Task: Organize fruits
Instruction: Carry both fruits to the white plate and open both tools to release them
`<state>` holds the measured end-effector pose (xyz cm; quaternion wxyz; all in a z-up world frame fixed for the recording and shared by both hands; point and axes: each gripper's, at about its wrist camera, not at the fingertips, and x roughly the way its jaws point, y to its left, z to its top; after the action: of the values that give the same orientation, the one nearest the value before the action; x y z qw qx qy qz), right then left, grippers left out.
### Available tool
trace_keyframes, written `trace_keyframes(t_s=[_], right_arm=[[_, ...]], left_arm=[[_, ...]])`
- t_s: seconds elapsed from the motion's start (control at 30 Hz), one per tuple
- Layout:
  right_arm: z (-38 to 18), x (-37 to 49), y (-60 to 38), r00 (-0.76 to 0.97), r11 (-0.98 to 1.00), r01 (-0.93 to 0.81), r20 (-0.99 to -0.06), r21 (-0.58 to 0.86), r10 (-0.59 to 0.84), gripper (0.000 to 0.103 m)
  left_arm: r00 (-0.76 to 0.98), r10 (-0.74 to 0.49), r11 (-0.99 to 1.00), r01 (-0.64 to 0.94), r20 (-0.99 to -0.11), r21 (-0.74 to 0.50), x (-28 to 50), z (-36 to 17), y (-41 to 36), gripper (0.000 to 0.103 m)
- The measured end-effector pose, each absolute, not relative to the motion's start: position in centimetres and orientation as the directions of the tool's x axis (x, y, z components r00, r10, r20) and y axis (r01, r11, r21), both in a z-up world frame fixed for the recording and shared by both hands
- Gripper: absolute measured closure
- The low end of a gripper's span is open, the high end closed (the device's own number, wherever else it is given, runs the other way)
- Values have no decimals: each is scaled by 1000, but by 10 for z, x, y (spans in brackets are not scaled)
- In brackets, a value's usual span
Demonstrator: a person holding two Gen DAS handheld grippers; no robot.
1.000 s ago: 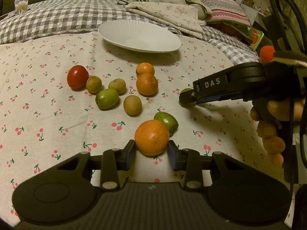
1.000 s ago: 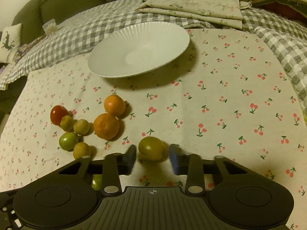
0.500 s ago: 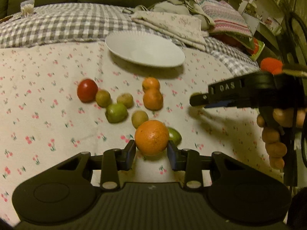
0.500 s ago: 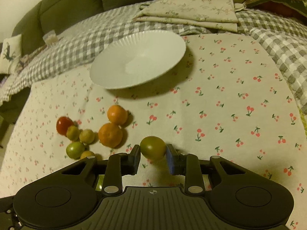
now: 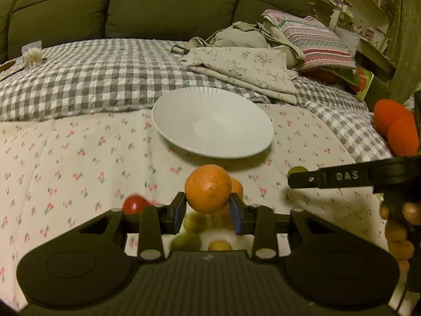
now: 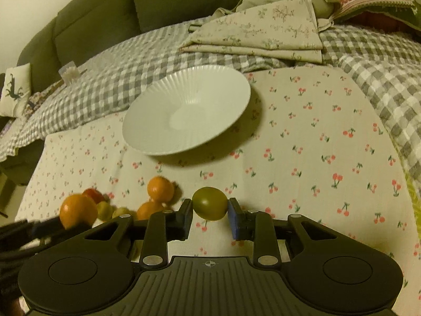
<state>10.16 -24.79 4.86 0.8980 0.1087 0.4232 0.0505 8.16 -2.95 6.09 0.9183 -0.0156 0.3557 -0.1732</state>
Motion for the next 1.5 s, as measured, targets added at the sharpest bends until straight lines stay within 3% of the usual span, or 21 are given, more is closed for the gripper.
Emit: trace_keyframes(t_s=[0.37, 1.1, 1.37, 1.5], right_arm=[[58, 141, -236, 705, 980, -59, -687, 191, 176, 76], [31, 189, -209, 728, 991, -127, -675, 37, 118, 75], [31, 189, -210, 729, 992, -123, -674, 41, 118, 72], [35, 188, -218, 736, 993, -102, -666, 67, 120, 63]], left_arm=[[738, -325, 928, 368, -591, -51, 140, 63, -53, 69], [712, -301, 911, 412, -634, 31, 195, 27, -68, 69], [712, -302, 916, 401, -634, 13, 196, 28, -63, 66], [718, -297, 922, 386, -629, 6, 195, 30, -59, 60]])
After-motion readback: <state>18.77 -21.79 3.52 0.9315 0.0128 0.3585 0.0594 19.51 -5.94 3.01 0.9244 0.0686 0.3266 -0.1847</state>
